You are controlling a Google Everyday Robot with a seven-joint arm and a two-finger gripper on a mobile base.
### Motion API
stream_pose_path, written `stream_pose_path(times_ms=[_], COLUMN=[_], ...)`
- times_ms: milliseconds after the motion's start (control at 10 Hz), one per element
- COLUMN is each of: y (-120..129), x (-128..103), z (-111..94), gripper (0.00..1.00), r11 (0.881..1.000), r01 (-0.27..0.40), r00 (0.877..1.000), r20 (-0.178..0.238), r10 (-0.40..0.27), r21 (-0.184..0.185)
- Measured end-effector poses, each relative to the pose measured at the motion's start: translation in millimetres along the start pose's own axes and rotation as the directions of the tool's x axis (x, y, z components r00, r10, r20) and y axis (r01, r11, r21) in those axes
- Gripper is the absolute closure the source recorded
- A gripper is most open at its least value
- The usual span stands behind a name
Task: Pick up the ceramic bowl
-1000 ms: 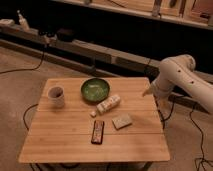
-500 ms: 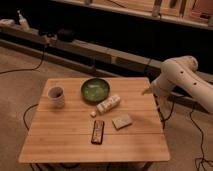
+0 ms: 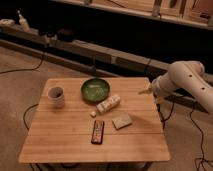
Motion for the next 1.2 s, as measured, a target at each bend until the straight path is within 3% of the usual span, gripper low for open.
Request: stream_pose_path(times_ms=[400,600,900,1200], y=[-1.6,-16.9,-49.3,-97.2], x=[3.5,30.8,70.4,94.6], z=[1.1,12.8,35.6,71.8], gripper=[0.35,0.35,0.35,0.35], r11=[1.0,0.997,0.985,0.954], r01=[0.028,0.063,0.121,0.217], r00=[1.0,0.998,0.992,0.976], r20=[-0.005,-0.028,-0.039,-0.044], r10=[-0.028,-0.062,-0.117,-0.213], r21=[0.014,0.037,0.122,0.206])
